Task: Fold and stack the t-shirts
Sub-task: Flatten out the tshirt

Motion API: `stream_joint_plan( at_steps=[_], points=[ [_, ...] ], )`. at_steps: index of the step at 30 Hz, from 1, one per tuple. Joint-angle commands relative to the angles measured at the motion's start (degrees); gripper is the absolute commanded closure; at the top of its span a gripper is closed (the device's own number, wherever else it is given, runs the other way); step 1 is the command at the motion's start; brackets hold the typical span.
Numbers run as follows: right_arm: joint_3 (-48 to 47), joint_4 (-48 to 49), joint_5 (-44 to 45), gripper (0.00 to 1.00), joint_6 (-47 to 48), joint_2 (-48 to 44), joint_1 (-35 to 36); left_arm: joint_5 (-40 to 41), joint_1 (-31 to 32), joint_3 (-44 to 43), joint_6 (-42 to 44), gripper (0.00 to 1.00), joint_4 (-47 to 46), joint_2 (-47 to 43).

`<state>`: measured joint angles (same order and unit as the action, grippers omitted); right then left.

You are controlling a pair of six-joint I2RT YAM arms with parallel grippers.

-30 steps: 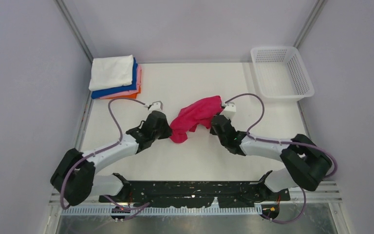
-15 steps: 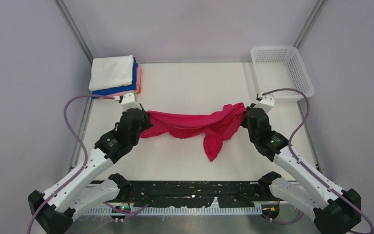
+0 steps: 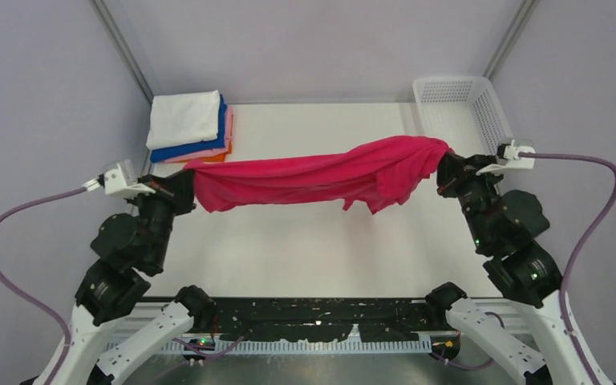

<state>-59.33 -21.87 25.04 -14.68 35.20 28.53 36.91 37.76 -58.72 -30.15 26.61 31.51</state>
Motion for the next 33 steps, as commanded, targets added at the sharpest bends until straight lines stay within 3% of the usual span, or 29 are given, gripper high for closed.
stream_joint_plan(
  at_steps=[1,9,11,15,20,21,22,25,27,28,29,31,32,33],
  points=[
    [-7.4,-4.0,-10.5,0.95,1.4,-4.1,-0.2,-6.5,-0.4,-5.0,1.6,1.0,2.7,-5.1],
    [-11.3,-6.5,-18.7,0.95,-0.2,-7.8,-0.2,-17.9,-0.4,-5.6,-2.9,1.0,7.0,-11.3],
    [-11.6,-7.1,-17.0,0.95,0.0,-6.8,-0.2,-15.6,-0.4,-5.3,-4.0,1.0,9.3,-11.0],
    [-11.1,-8.7,-3.5,0.95,-0.6,-1.7,-0.2,-9.2,-0.3,-3.2,-6.5,1.0,12.1,-7.4],
    [-8.6,-7.1,11.9,0.95,-0.5,12.7,-0.6,-0.3,-1.0,2.8,-11.7,1.0,11.6,4.9],
    [-8.3,-6.5,12.2,0.95,-0.6,18.1,-1.9,-1.6,-2.3,3.9,-11.7,1.0,10.3,8.4],
    [-7.7,-3.0,9.2,0.95,-1.9,27.8,-5.1,-9.8,-9.3,5.4,-12.5,1.0,6.6,17.8],
    [-9.3,0.8,5.6,0.94,-3.6,41.6,-9.0,-18.8,-17.4,4.6,-12.0,1.0,-1.0,33.3],
    [-12.6,3.8,4.1,0.83,-3.1,51.1,-9.8,-23.2,-20.7,-0.3,-10.5,0.86,-2.3,44.7],
    [-16.4,4.8,3.7,0.68,-2.9,57.0,-10.3,-25.1,-22.0,-4.7,-9.8,0.76,-1.1,50.6],
    [-18.8,4.4,3.4,0.6,-2.4,60.0,-10.5,-25.7,-22.9,-9.2,-9.2,0.57,0.5,55.3],
    [-26.5,0.5,4.8,0.34,-2.4,67.2,-11.0,-25.8,-24.2,-19.4,-8.8,0.1,5.8,62.8],
    [-30.6,-2.7,5.5,0.28,-2.8,69.9,-11.0,-25.6,-24.6,-22.4,-8.6,0.01,7.9,65.1],
    [-31.7,-3.9,6.7,0.16,-3.1,70.5,-11.0,-25.2,-24.8,-24.3,-8.0,0.01,9.2,66.2]
  ],
)
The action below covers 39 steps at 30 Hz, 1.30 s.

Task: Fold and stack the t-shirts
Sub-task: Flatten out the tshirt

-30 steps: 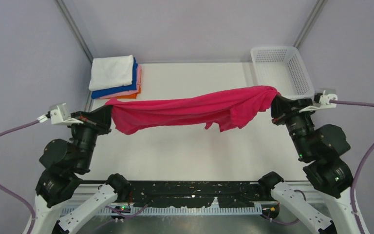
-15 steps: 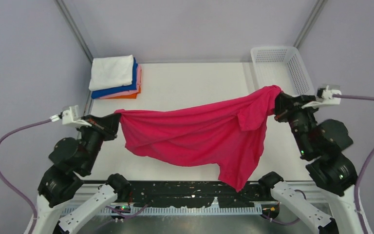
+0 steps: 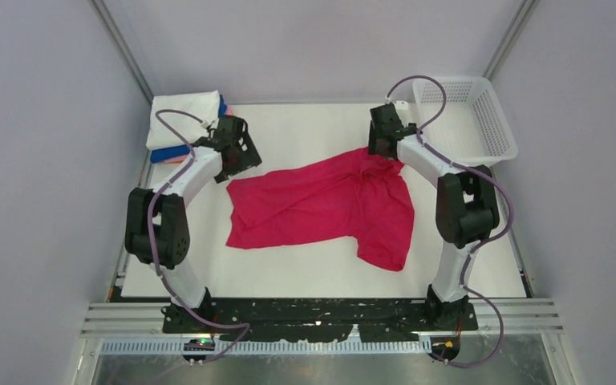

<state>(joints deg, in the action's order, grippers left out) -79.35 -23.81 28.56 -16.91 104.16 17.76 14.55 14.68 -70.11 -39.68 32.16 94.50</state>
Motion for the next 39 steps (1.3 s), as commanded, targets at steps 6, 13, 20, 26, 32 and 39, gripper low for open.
stream_joint_plan(
  at_steps=[6,13,20,26,32,39],
  points=[
    [-0.4,1.8,0.4,0.05,-4.7,-7.4,-1.7,-2.9,-1.7,-4.2,1.7,0.0,1.5,-6.5],
    [21.1,7.5,-11.2,0.05,-10.2,-28.9,-5.1,-2.6,-1.7,22.0,-2.8,0.0,0.1,-27.7],
    [36.9,9.3,-13.3,0.05,-16.1,-45.1,-6.7,-6.1,-1.8,39.3,-7.7,0.04,-2.5,-39.3],
    [39.4,7.4,-11.7,0.05,-16.0,-49.1,-6.8,-5.6,-1.8,43.7,-11.8,0.27,-5.7,-37.4],
    [38.8,5.7,-11.6,0.04,-15.7,-48.3,-6.8,-3.9,-1.8,43.2,-13.4,0.44,-6.2,-32.8],
    [38.5,4.9,-10.7,0.05,-15.8,-47.2,-6.8,-4.5,-1.7,40.6,-13.0,0.58,-5.3,-26.4]
  ],
)
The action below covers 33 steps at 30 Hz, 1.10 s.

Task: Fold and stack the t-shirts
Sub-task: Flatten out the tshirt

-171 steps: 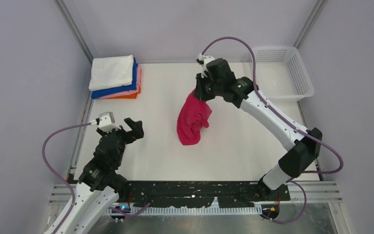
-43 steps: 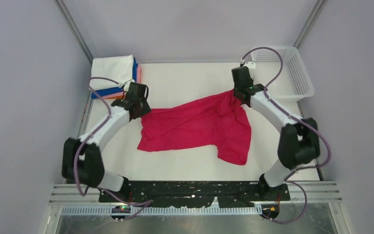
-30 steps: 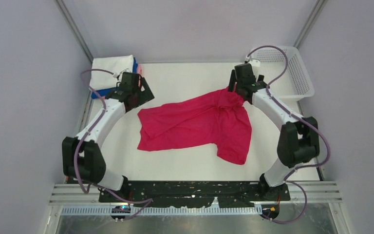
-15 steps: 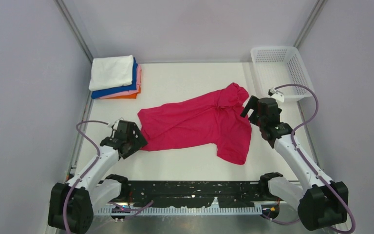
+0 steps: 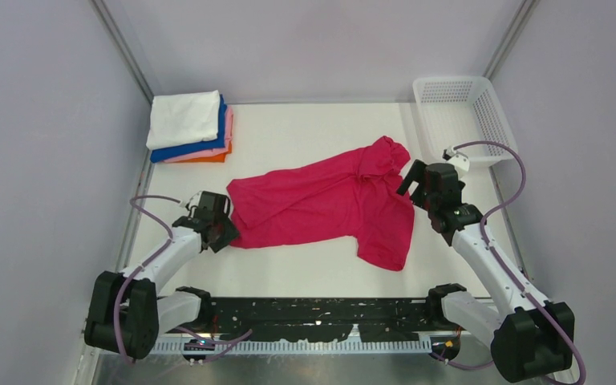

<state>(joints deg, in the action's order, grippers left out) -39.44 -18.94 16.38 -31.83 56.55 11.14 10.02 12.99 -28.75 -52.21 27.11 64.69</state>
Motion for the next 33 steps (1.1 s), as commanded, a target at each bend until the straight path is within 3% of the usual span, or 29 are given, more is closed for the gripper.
stream_joint_plan(
  at_steps=[1,6,9,16,21,29,33],
  points=[
    [-1.5,-0.1,1.8,0.05,-0.9,0.4,-0.2,-0.3,0.0,-1.1,-0.1,0.61,0.1,4.3],
    [-1.6,-0.8,3.8,0.05,-1.2,0.1,-0.2,0.9,1.6,-3.1,0.5,0.73,3.7,5.9],
    [-1.5,-1.2,4.9,0.05,-1.3,0.0,-0.2,1.2,2.3,-3.1,0.3,1.0,4.4,5.6],
    [-3.2,-5.2,5.1,0.05,-0.7,0.7,-0.2,4.4,2.5,-4.3,1.1,1.0,7.4,2.0],
    [-4.8,-15.7,6.5,0.05,-2.6,1.9,-0.2,6.4,2.5,-1.6,2.4,1.0,5.8,-3.4],
    [2.8,-26.9,-7.6,0.04,-5.1,-3.9,0.0,6.9,2.5,0.6,2.8,1.0,5.8,-8.6],
    [5.9,-30.3,-9.6,0.04,-6.9,-6.6,0.0,6.3,2.5,0.9,3.0,1.0,5.7,-10.4]
  ],
)
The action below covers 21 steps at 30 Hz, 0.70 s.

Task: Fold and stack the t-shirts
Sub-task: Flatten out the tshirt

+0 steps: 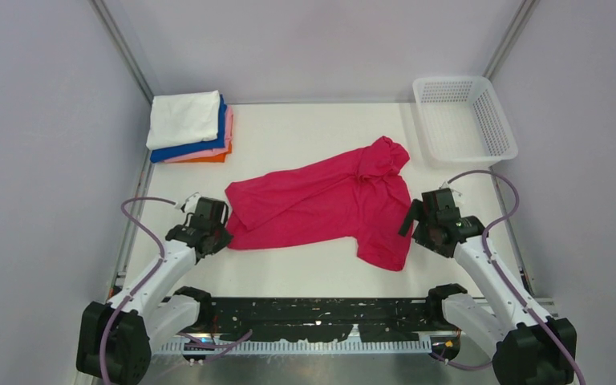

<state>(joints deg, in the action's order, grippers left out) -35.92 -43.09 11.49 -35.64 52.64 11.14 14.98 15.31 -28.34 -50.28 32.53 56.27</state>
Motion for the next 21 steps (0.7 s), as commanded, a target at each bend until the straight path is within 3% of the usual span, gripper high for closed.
stream_joint_plan(
  at_steps=[1,10,21],
  points=[
    [2.8,-6.4,-5.3,0.08,-3.7,-3.4,0.0,1.4,0.2,0.5,1.1,1.0,0.3,-2.3],
    [7.5,-5.7,-14.9,0.41,-4.2,-3.5,0.0,0.8,0.2,0.6,1.3,1.0,0.2,-2.9],
    [11.9,-2.0,-16.5,0.59,-5.1,-2.8,0.1,0.3,0.2,0.7,1.4,1.0,-0.4,-2.2]
  ],
)
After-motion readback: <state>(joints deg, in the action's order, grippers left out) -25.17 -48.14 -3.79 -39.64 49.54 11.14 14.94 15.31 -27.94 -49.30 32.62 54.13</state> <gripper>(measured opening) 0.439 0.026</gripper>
